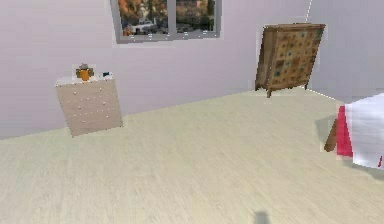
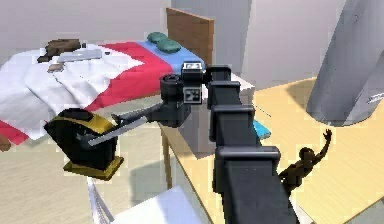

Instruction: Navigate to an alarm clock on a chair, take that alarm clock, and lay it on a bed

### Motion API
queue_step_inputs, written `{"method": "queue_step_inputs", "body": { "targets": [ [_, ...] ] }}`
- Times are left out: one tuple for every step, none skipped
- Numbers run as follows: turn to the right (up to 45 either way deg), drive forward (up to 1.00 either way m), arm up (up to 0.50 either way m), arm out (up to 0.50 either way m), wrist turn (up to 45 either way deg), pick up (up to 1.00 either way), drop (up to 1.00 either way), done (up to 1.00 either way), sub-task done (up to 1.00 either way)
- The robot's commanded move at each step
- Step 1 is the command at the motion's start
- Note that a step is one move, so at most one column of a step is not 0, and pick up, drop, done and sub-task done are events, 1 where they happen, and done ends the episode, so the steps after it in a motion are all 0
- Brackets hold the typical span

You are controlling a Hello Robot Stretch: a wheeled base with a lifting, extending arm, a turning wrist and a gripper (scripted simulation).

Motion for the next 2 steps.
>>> {"method": "queue_step_inputs", "body": {
  "targets": [
    [0.0,0.00,0.00,0.00,-45.0,0.00,0.00,0.00,0.00],
    [0.0,0.00,0.00,0.00,-15.0,0.00,0.00,0.00,0.00]
  ]
}}
